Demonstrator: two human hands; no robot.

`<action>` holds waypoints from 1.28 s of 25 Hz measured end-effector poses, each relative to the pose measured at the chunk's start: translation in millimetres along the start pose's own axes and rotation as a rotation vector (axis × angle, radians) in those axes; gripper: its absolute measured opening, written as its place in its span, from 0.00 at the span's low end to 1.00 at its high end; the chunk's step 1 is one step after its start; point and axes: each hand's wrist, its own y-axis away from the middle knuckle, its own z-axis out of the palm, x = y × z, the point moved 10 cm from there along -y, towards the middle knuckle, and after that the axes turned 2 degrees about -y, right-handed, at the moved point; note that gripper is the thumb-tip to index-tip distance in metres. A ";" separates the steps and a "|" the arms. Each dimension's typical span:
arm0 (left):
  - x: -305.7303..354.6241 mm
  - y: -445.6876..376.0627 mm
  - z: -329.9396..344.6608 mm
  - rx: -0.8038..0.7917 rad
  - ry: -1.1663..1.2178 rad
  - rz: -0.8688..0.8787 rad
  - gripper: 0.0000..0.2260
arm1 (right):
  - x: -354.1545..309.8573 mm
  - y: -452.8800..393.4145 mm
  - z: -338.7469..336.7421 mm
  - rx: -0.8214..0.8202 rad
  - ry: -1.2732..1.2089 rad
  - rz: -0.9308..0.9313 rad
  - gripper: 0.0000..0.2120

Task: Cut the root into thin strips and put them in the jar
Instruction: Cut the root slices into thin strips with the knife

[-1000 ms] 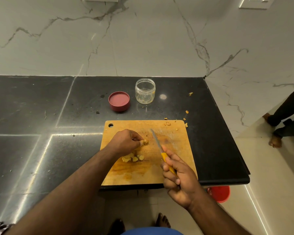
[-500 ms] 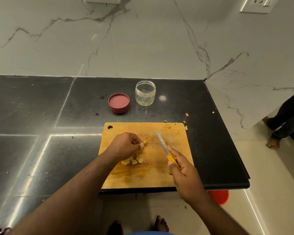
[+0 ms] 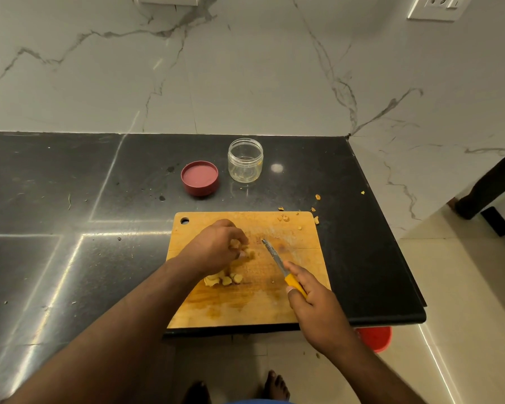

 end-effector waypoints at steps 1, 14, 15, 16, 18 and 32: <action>-0.1 0.8 -1.1 0.026 0.002 -0.008 0.11 | 0.8 0.7 0.4 -0.001 -0.007 0.004 0.22; -8.3 9.0 3.0 0.139 0.051 -0.119 0.12 | -11.1 3.2 5.2 0.003 0.120 -0.061 0.23; -7.9 9.5 3.2 0.147 0.056 -0.121 0.12 | -14.8 3.2 7.7 -0.006 0.158 -0.079 0.24; -6.9 10.2 3.0 0.161 0.057 -0.122 0.12 | -17.8 2.9 10.5 -0.015 0.193 -0.095 0.24; -4.7 11.1 3.0 0.190 0.055 -0.117 0.12 | -23.3 2.5 17.8 -0.037 0.267 -0.120 0.25; -3.1 14.5 3.1 0.262 0.070 -0.078 0.11 | -31.6 -0.5 53.7 -0.110 0.524 -0.116 0.31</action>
